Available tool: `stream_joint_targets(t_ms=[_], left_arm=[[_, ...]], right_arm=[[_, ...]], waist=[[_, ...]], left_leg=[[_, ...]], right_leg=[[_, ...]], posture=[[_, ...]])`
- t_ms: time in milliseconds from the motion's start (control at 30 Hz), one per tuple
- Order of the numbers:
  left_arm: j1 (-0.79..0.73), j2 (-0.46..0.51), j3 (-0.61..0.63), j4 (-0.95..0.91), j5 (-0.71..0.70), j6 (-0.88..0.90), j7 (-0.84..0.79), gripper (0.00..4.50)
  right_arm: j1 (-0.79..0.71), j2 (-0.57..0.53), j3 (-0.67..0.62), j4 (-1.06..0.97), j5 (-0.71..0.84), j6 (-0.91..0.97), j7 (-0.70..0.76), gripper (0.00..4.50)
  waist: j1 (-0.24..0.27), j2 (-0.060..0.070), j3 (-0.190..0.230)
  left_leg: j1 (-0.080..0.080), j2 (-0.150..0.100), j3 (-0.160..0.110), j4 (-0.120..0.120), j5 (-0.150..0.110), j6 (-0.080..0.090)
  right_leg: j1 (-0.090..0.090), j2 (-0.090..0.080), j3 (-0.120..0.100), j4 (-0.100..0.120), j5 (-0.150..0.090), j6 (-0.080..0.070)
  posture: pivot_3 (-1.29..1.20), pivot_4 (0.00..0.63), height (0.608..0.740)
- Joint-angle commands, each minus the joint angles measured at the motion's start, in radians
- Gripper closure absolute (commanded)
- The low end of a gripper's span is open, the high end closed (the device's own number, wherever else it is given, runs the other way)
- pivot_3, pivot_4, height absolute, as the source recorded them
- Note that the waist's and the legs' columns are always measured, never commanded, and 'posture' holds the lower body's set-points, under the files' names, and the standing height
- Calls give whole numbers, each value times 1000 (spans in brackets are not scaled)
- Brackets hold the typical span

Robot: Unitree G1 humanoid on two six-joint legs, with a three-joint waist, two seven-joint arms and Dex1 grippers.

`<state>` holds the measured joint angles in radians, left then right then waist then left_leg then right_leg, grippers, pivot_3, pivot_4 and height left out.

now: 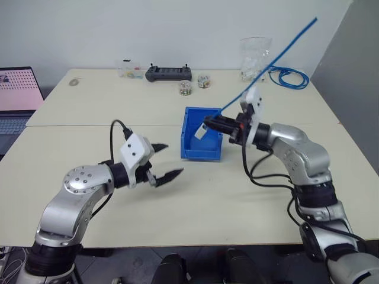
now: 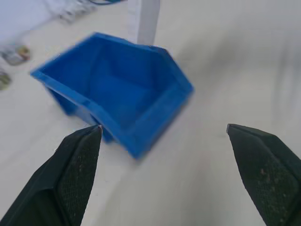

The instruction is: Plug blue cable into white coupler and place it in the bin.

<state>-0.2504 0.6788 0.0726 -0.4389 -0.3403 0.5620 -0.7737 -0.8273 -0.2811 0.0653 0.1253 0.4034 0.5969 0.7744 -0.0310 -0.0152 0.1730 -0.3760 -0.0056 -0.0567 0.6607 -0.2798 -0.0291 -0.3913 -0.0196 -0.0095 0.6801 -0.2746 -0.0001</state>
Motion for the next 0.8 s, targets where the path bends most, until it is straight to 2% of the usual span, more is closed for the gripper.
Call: stream_joint_targets(t_ms=[33, 100, 167, 200, 267, 367, 533, 667, 800], left_arm=[[-22, -3, -21, 8, 32, -45, 19, 87], [-27, -5, -31, 22, 38, -62, 16, 87], [-39, -11, -49, 37, 47, -81, 15, 0], [-48, -15, -57, 44, 50, -87, 16, 0], [-61, -19, -64, 57, 53, -95, 18, 0], [-88, -32, -57, 81, 45, -88, 29, 0], [-140, -46, -30, 128, 24, -48, 49, 0], [-180, -40, -6, 189, 14, -4, 66, 0], [-178, -23, 44, 211, 28, 38, 116, 0]], right_arm=[[-156, 18, 6, 270, -91, -83, -50, 4413], [-234, 13, 19, 423, -137, -118, -40, 4413], [-309, -23, 56, 571, -193, -158, 35, 3713], [-344, -46, 75, 633, -221, -177, 76, 3620], [-394, -80, 99, 719, -260, -215, 133, 3157], [-452, -137, 109, 810, -300, -260, 211, 2361], [-486, -231, 126, 887, -375, -348, 296, 1131], [-400, -315, 133, 795, -393, -402, 403, 151], [-187, -342, 33, 420, -253, -262, 413, 34]], waist=[[0, 0, 0], [0, 0, 0], [1, 0, 0], [3, 0, 0], [7, 0, 1], [7, 0, 1], [3, 0, 1], [4, 0, 1], [-2, 0, 1]], left_leg=[[0, 0, 1, 0, 0, 0], [-3, 0, 3, 0, 0, 0], [-6, 0, 3, 0, 0, 0], [-7, 0, 3, 0, 0, 0], [-11, -1, 3, 0, 0, 0], [-17, -1, 3, 2, 0, 0], [-18, -1, 4, 1, 0, 0], [-17, -1, 3, 1, 0, 0], [-17, 0, 3, 2, 0, 0]], right_leg=[[0, 0, 1, 0, 0, 0], [-3, 0, 2, 0, 0, 0], [-7, -1, 2, 0, 0, 0], [-8, -1, 2, 0, 0, 0], [-12, -1, 2, 0, 0, -1], [-16, -2, 1, 0, 0, -1], [-16, -2, 1, 0, 0, 0], [-16, -2, 1, 1, 0, 0], [-16, -1, 1, 1, 1, 0]], posture=[[0, 150, 740], [0, 150, 740], [0, 150, 740], [0, 150, 740], [0, 150, 740], [0, 150, 740], [0, 150, 740], [0, 150, 740], [0, 150, 740]])
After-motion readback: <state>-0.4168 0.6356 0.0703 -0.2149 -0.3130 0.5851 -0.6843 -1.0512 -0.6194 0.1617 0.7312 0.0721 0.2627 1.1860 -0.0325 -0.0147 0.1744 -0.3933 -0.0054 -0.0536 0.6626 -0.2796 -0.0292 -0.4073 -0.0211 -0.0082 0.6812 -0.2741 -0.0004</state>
